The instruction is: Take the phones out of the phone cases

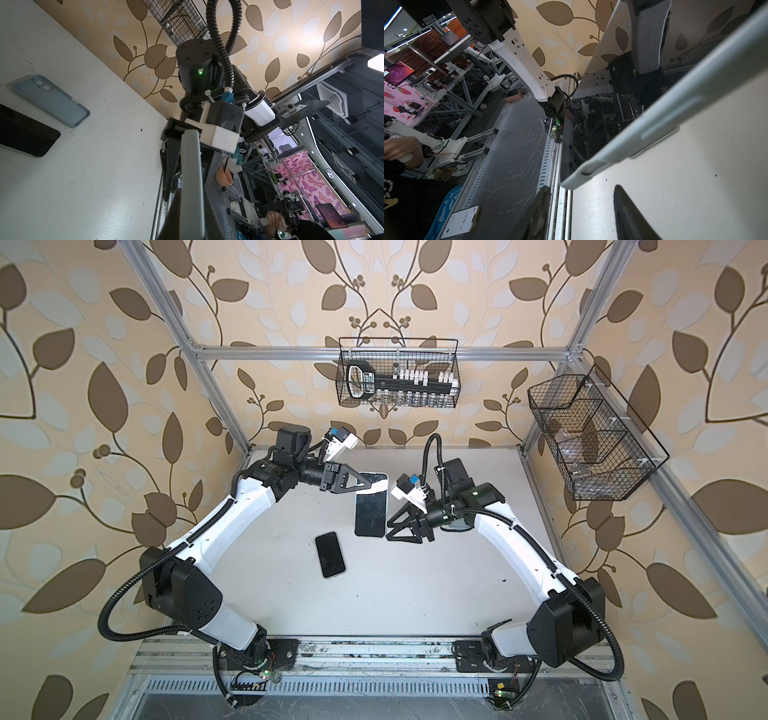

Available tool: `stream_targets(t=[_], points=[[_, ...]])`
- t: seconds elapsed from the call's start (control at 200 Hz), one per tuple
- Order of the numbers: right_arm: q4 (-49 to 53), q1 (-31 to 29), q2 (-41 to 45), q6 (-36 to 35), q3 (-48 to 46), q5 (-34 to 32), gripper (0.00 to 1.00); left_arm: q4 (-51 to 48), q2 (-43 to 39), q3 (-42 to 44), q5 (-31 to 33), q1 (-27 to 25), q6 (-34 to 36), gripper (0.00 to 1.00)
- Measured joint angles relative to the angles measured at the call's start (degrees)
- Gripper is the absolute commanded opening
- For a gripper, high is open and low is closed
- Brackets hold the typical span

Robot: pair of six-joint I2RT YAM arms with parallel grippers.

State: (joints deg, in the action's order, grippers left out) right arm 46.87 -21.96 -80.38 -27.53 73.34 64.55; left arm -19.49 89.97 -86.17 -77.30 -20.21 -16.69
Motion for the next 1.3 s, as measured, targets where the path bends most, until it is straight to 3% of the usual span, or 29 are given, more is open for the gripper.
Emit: stream_targets(t=[0.155,0.555,0.735,1.115,1.3], points=[[-0.1,-0.4,-1.0,0.1,0.2,0.0,0.47,0.0,0.0,0.0,0.3,0.0,0.0,0.0],[-0.4,-0.6,-2.3,0.5,1.0,0.0,0.29,0.0,0.0,-0.1,1.6,0.1,0.3,0.0],[-0.3,-1.0,-2.9,0.4,1.4,0.0,0.26,0.0,0.0,-0.1,2.2,0.1,0.4,0.0],[-0.4,-1.6,-3.3,-1.1,1.4,-1.5,0.26,2.8,0.0,-0.1,2.6,0.0,-1.5,0.0],[-0.4,-1.9,-3.4,-1.6,1.4,-1.8,0.36,3.3,0.0,-0.1,2.3,0.0,-1.7,0.0]])
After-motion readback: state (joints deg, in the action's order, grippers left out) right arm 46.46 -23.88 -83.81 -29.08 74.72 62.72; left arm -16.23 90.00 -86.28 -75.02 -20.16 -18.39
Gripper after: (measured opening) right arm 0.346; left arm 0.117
